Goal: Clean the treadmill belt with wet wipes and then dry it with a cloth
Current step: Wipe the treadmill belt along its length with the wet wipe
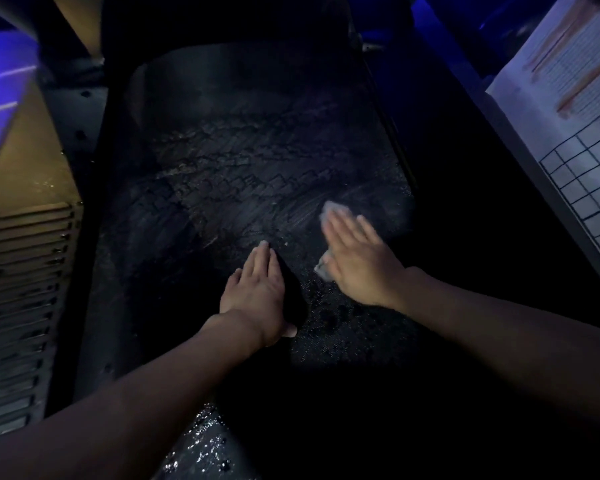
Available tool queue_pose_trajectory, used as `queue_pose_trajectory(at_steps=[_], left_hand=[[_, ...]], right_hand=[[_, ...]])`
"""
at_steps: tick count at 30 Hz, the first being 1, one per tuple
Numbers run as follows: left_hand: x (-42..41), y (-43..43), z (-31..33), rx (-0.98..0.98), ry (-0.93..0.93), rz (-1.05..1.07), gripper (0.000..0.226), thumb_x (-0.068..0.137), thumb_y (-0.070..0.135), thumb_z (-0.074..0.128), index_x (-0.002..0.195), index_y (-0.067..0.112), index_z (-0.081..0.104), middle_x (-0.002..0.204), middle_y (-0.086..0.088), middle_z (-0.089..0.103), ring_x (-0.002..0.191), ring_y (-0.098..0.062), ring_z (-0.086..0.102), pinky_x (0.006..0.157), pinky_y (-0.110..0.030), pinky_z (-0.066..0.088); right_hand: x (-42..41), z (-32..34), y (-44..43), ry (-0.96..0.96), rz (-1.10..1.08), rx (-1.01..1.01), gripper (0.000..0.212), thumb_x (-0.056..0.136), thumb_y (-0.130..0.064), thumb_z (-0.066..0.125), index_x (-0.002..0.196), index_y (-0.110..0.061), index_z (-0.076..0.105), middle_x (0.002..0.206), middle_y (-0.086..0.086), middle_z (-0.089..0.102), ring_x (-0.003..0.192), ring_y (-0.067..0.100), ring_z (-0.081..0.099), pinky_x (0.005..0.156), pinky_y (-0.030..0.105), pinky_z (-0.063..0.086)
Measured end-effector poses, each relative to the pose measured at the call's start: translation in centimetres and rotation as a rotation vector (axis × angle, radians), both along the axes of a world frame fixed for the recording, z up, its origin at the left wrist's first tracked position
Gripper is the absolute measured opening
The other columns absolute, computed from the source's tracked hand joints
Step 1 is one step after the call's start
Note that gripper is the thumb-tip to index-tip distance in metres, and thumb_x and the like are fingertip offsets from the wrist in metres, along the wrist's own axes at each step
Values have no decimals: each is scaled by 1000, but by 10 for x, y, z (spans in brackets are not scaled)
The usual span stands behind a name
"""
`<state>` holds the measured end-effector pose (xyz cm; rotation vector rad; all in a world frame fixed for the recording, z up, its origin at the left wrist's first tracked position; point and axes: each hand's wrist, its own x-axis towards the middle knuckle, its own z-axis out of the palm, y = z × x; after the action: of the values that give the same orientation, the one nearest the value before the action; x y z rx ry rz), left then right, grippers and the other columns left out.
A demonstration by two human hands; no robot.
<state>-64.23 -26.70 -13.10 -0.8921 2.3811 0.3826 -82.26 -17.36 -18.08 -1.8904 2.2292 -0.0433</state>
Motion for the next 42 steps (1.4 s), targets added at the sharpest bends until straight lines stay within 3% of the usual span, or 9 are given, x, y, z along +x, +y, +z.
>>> queue_pose_trajectory(at_steps=[3,8,12,16,21,25,33,37,42], left_hand=[[4,-2,1,-44,-52,70,136,70,58,77,151,11,-21,154,-22,-32,144,-41,-22,120,-52,2],[11,-9,2,1,-43,92,137,66,66,76,152,21,-21,157,-17,-29,145,-40,-21,118,-57,6],[17,-18,7,13,-48,46,135,68,52,82,152,22,-20,159,-11,-25,147,-35,-17,118,-51,11],[29,-31,6,24,33,54,133,69,40,85,154,13,-14,162,-1,-19,150,-25,-10,119,-44,19],[43,-26,-1,-17,86,193,126,74,38,82,154,17,-13,159,-13,-25,148,-33,-16,121,-46,7],[46,-27,0,1,62,280,124,72,45,81,154,27,-9,160,-17,-20,146,-41,-15,118,-56,9],[67,-48,5,-47,117,248,123,67,39,86,155,24,2,162,1,3,145,-30,10,114,-46,27],[69,-41,1,-75,102,362,118,73,39,81,154,20,-2,161,-11,-11,147,-37,-5,116,-53,14],[75,-44,1,-54,63,388,115,74,47,79,154,25,-1,161,-12,-11,147,-39,-7,110,-64,17]], right_hand=[[8,1,6,31,312,41,70,99,-46,1,157,-7,-1,165,6,-9,152,19,-13,124,41,-3],[4,1,-14,14,-23,-4,75,93,-44,-3,157,-5,1,165,11,-4,152,23,-8,124,46,0],[15,-1,-4,60,372,19,63,105,-38,19,158,-6,7,165,7,-1,153,20,-7,125,42,1],[17,4,-19,28,39,-9,72,97,-43,0,157,-5,3,166,10,0,153,23,-7,124,45,4],[36,3,-17,32,368,75,65,102,-44,4,157,-10,-8,164,3,-16,150,15,-21,123,40,-9],[38,1,-31,23,62,9,73,94,-45,-4,157,-7,-4,165,8,-8,151,19,-14,124,42,-5],[48,3,-44,20,28,15,76,89,-47,-12,155,-8,-10,165,8,-14,150,20,-19,123,41,-10],[70,2,-35,22,367,58,69,99,-47,-1,156,-9,-11,163,5,-20,149,18,-23,122,39,-12],[67,6,-53,42,65,56,68,97,-43,-5,153,-8,-17,163,9,-22,148,20,-26,121,39,-15]])
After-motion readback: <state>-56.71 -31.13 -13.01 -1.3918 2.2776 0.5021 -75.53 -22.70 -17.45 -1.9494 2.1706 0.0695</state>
